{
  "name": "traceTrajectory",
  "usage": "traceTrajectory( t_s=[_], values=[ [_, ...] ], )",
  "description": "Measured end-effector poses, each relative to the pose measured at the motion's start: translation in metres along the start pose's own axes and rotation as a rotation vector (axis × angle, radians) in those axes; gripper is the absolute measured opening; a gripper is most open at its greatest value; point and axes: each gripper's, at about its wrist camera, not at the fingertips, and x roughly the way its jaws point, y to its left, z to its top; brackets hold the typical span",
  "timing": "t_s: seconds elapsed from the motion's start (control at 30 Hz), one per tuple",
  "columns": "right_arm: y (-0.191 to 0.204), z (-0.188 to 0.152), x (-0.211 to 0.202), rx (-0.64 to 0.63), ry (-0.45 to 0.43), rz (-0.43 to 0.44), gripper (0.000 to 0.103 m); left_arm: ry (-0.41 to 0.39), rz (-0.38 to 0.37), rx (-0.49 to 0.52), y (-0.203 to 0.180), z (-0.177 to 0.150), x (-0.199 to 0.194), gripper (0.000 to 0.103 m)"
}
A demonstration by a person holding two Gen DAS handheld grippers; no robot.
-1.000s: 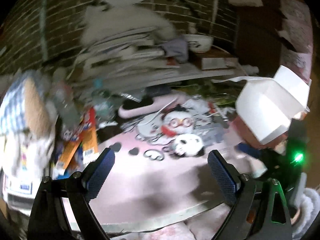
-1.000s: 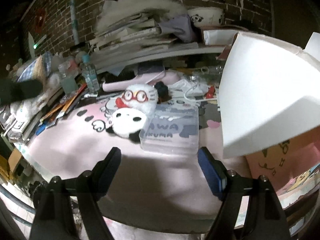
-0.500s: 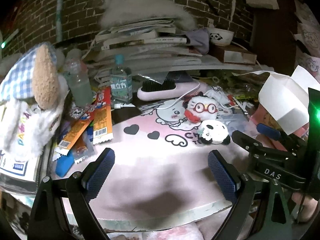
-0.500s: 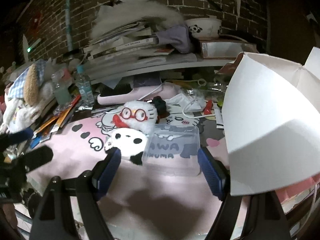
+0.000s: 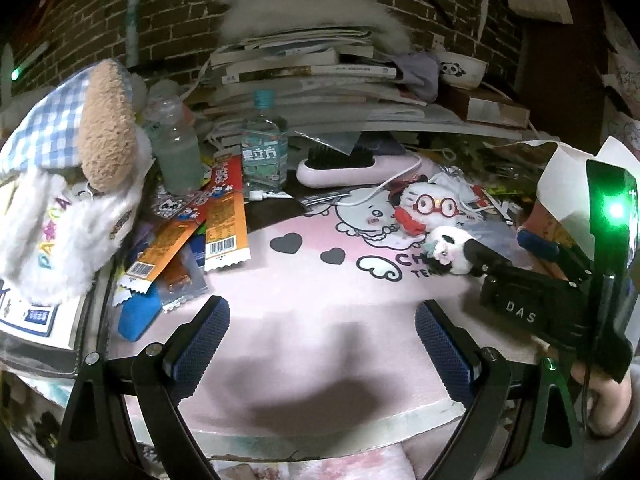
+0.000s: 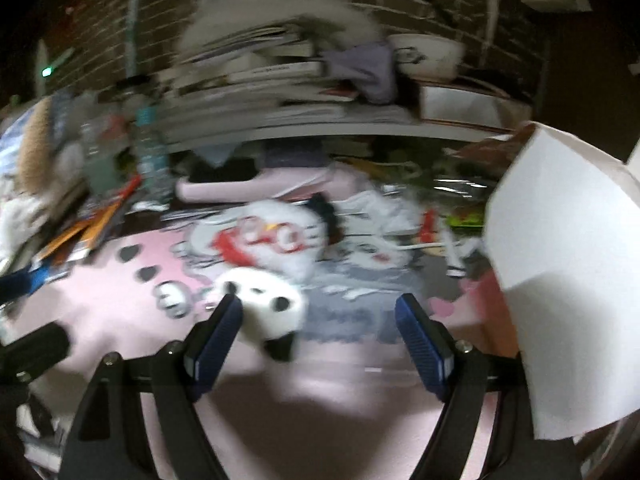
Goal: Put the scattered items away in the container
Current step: 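Grasp the clear plastic box with the right gripper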
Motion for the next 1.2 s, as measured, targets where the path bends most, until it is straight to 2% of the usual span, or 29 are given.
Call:
traceTrajectory(
  t_s=[0.07, 0.2, 0.3, 0.43, 0.53, 0.6, 0.63, 0.7, 0.87, 1.07, 1.2],
  values=[
    [-0.006, -0.001, 0.003, 0.015, 0.008, -0.019, 0.077, 0.003, 0.000, -0.001, 0.000, 0.000, 0.001, 0.093],
    [-0.007, -0.008, -0.003, -0.016, -0.034, -0.070, 0.077, 0.005, -0.003, 0.003, -0.002, 0.000, 0.001, 0.093],
    [-0.016, -0.013, -0.003, 0.024, -0.043, -0.018, 0.079, 0.008, -0.008, 0.006, -0.004, 0.000, 0.003, 0.093],
    [-0.023, -0.015, 0.004, 0.036, -0.023, -0.072, 0.082, 0.011, -0.011, 0.014, -0.008, 0.000, 0.004, 0.093],
    [-0.034, -0.016, 0.009, 0.097, -0.006, -0.025, 0.082, 0.015, -0.012, 0.017, -0.011, 0.000, 0.005, 0.093],
    [-0.036, -0.015, 0.011, 0.102, -0.002, -0.034, 0.082, 0.018, -0.015, 0.019, -0.012, 0.001, 0.005, 0.093],
    [-0.035, -0.014, 0.014, 0.087, 0.013, -0.044, 0.082, 0.019, -0.014, 0.019, -0.012, 0.001, 0.006, 0.093],
    [-0.033, -0.014, 0.017, 0.072, 0.030, -0.030, 0.071, 0.025, -0.015, 0.019, -0.014, 0.000, 0.007, 0.093],
    [-0.034, -0.018, 0.013, 0.074, 0.016, -0.008, 0.070, 0.030, -0.015, 0.022, -0.016, 0.001, 0.007, 0.093],
    [-0.020, -0.019, -0.015, -0.006, -0.102, -0.071, 0.070, 0.034, -0.023, 0.016, -0.016, 0.003, 0.006, 0.093],
    [-0.008, -0.012, -0.036, -0.043, -0.171, -0.031, 0.070, 0.038, 0.003, 0.028, -0.017, 0.004, 0.003, 0.093]
  ],
)
